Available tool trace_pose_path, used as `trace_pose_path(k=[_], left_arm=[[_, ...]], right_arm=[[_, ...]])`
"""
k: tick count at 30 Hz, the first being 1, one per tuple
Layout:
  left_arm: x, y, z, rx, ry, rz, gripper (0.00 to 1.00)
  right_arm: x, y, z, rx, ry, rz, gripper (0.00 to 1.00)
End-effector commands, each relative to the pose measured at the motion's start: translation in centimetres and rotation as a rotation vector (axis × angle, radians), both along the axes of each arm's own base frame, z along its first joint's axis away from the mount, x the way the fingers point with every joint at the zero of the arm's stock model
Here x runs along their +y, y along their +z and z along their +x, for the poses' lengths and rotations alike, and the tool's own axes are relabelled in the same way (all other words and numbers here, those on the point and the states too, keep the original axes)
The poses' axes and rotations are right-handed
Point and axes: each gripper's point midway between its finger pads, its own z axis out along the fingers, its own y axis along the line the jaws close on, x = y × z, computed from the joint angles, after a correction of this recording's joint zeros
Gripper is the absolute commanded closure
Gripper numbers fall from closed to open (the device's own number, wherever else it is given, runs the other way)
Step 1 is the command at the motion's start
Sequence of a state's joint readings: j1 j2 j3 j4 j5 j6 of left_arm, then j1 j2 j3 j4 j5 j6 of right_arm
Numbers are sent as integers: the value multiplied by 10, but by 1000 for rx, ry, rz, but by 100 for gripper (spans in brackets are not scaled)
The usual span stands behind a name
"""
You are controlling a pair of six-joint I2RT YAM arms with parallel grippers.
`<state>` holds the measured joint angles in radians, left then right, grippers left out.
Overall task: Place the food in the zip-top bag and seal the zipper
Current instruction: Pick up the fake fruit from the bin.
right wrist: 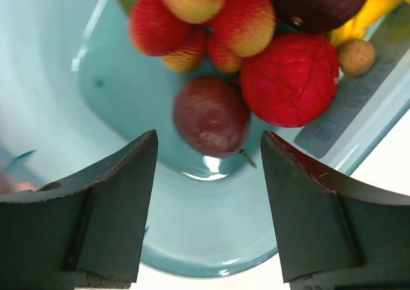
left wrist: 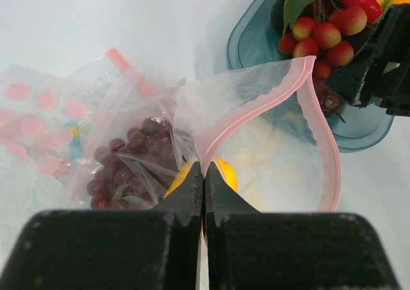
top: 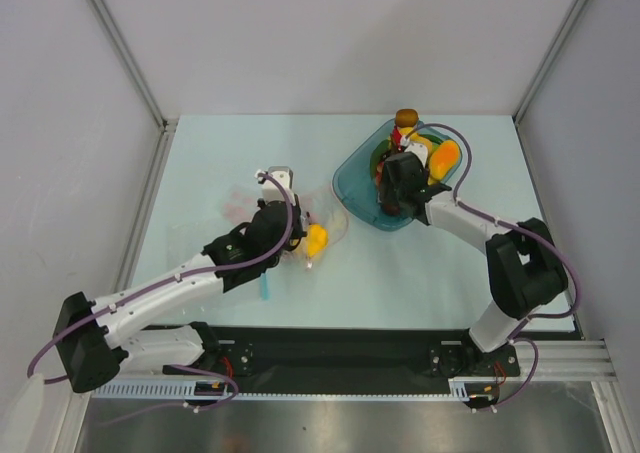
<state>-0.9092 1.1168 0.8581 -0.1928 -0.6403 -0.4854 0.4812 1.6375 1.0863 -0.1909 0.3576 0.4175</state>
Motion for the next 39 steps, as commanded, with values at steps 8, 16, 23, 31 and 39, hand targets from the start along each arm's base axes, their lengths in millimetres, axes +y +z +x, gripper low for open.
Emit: trace_pose_path(k=[8, 16, 23, 31, 39], left_arm=[[4, 16, 2, -45, 6, -30, 100], [4, 16, 1, -38, 6, -28, 99], [5, 19, 0, -46, 8, -33, 100], [5, 25, -6, -66, -16, -78, 100], [3, 26, -2, -62, -5, -70, 100]], right_arm=[[-1, -26, 18, 101, -26, -24, 27], [7, -50, 19, 191, 13, 26, 41], [2, -38, 16, 173, 21, 36, 50], [6, -24, 7, 147, 58, 75, 55], [7, -6, 1, 113, 84, 101, 56]])
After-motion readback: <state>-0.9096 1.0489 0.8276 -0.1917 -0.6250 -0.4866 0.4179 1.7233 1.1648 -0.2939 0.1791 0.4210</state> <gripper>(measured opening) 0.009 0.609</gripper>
